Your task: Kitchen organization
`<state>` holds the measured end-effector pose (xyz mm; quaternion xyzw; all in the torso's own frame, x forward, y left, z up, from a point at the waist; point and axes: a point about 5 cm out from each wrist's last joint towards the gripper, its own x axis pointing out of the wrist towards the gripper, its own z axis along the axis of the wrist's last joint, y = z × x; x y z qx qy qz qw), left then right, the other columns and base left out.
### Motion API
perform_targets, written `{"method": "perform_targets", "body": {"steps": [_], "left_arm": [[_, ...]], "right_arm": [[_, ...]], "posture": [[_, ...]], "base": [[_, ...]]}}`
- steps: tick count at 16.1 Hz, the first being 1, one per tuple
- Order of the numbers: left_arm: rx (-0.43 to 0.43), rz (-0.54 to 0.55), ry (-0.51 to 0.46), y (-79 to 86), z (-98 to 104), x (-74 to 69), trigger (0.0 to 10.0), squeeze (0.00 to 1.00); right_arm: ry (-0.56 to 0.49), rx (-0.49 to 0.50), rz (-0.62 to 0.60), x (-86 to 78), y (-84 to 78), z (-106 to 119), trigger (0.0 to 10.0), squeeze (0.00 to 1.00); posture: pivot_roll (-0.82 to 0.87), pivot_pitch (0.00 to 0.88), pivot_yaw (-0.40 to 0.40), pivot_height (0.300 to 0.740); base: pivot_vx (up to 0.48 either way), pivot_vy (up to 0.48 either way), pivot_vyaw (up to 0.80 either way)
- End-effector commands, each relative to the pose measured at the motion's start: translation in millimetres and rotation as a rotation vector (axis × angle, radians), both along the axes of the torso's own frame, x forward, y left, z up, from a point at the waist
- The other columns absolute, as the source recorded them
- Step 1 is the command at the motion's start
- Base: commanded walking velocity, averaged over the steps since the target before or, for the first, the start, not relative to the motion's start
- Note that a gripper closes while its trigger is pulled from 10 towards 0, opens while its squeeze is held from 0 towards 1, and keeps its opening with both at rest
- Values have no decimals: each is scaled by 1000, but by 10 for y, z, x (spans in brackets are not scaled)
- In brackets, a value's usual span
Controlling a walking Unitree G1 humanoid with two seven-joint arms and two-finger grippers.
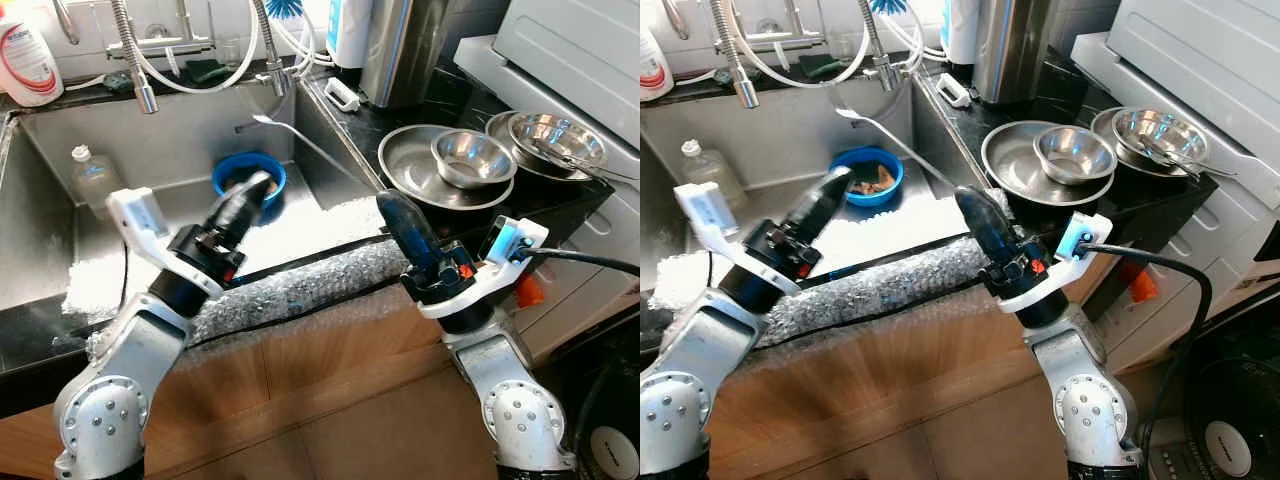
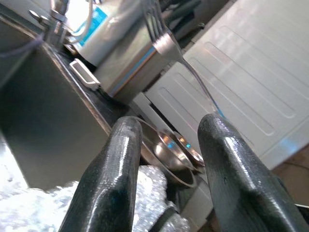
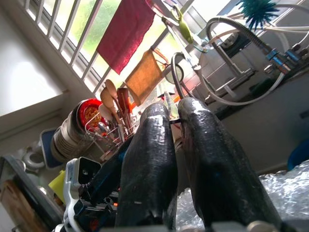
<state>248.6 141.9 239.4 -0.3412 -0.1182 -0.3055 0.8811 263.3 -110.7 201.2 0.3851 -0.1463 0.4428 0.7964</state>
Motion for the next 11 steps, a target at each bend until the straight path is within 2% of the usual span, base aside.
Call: {"method": "perform_targets", "body": {"steps": [1,11], "left_arm": [[-3,-43,-30,-61,75,-66,10000,0],[-11,-54,-20,-79,84,-68,10000,0]], "right_arm": [[-20,-29,33,-63,23,7,10000,0],[-29,-119,138,-171,150,-103,10000,0]], "posture": [[79,123,-75,740],[77,136,-76,740]], "base": [[0,0,0],[0,0,0]]}}
